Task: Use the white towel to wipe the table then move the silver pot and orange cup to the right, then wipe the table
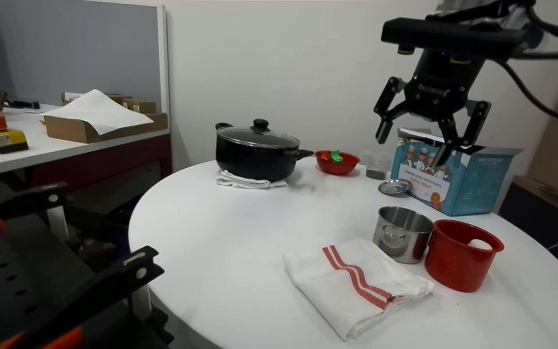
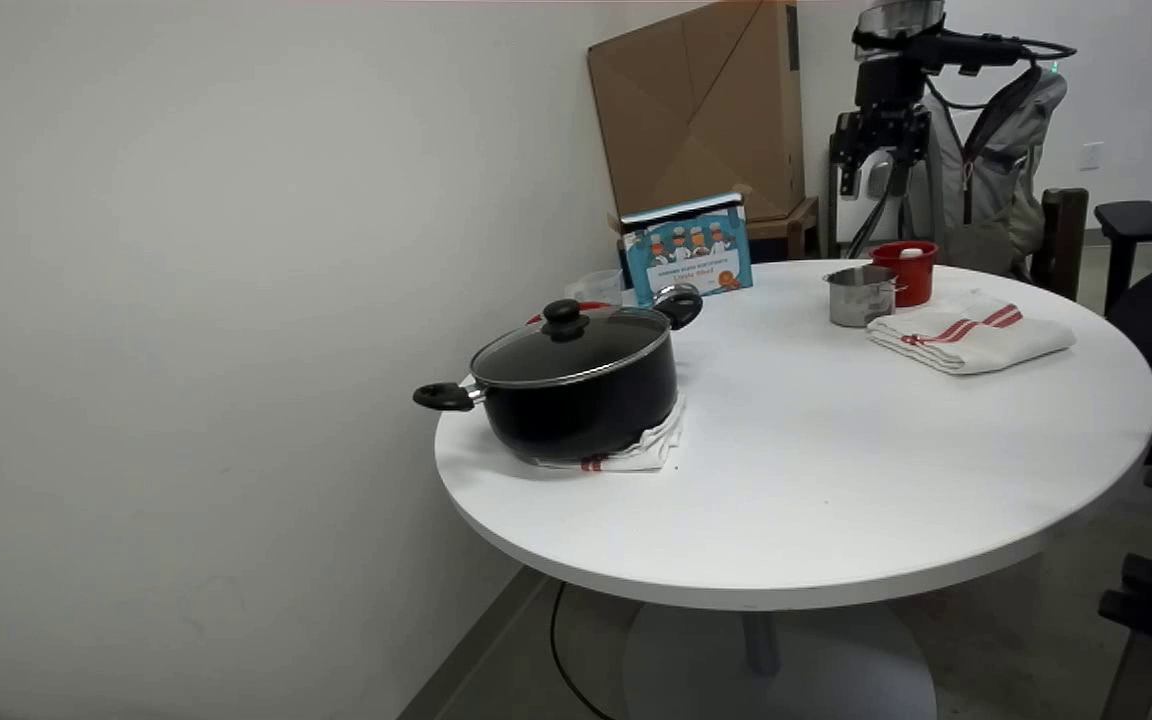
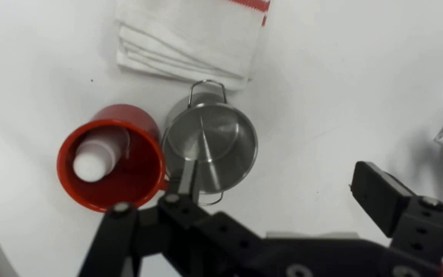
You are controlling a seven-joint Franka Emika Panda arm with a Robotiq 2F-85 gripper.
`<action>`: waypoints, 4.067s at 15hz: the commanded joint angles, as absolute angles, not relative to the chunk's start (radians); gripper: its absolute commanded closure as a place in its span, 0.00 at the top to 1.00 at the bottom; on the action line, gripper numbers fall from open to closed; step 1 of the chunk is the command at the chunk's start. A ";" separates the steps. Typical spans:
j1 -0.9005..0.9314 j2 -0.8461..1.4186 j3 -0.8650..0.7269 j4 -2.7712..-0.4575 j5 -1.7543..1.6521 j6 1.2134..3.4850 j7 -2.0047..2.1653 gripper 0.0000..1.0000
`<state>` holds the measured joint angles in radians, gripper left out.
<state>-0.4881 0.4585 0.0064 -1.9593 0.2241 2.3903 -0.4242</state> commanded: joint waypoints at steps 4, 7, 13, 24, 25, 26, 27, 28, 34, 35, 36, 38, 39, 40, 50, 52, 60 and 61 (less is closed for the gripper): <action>-0.416 0.138 -0.072 -2.376 0.254 2.461 -0.425 1.00; -0.356 0.042 -0.112 -2.540 0.197 2.552 -0.385 1.00; -0.242 0.057 -0.135 -2.678 0.025 2.801 -0.175 1.00; -0.291 0.230 -0.133 -2.583 0.170 2.854 -0.208 1.00; -0.301 0.253 -0.138 -2.568 0.171 2.859 -0.206 1.00; -0.313 0.280 -0.141 -2.548 0.172 2.862 -0.206 1.00; -0.325 0.303 -0.140 -2.530 0.173 2.861 -0.204 1.00; -0.335 0.326 -0.140 -2.508 0.169 2.859 -0.200 1.00; -0.351 0.472 -0.147 -2.376 0.129 2.847 -0.168 1.00; -0.350 0.492 -0.143 -2.359 0.125 2.847 -0.169 1.00; -0.357 0.506 -0.130 -2.347 0.126 2.850 -0.183 1.00; -0.359 0.526 -0.110 -2.331 0.124 2.853 -0.191 1.00; -0.355 0.534 -0.106 -2.325 0.117 2.851 -0.192 1.00; -0.355 0.542 -0.100 -2.319 0.113 2.851 -0.194 1.00; -0.383 0.594 -0.112 -2.319 0.093 2.835 -0.189 1.00; -0.387 0.610 -0.117 -2.315 0.089 2.838 -0.189 0.75; -0.366 0.629 -0.133 -2.308 0.049 2.839 -0.179 0.21; -0.363 0.627 -0.133 -2.308 0.048 2.838 -0.177 0.15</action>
<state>-0.3770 0.6110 -0.1218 -2.3251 0.0686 2.8466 -0.1820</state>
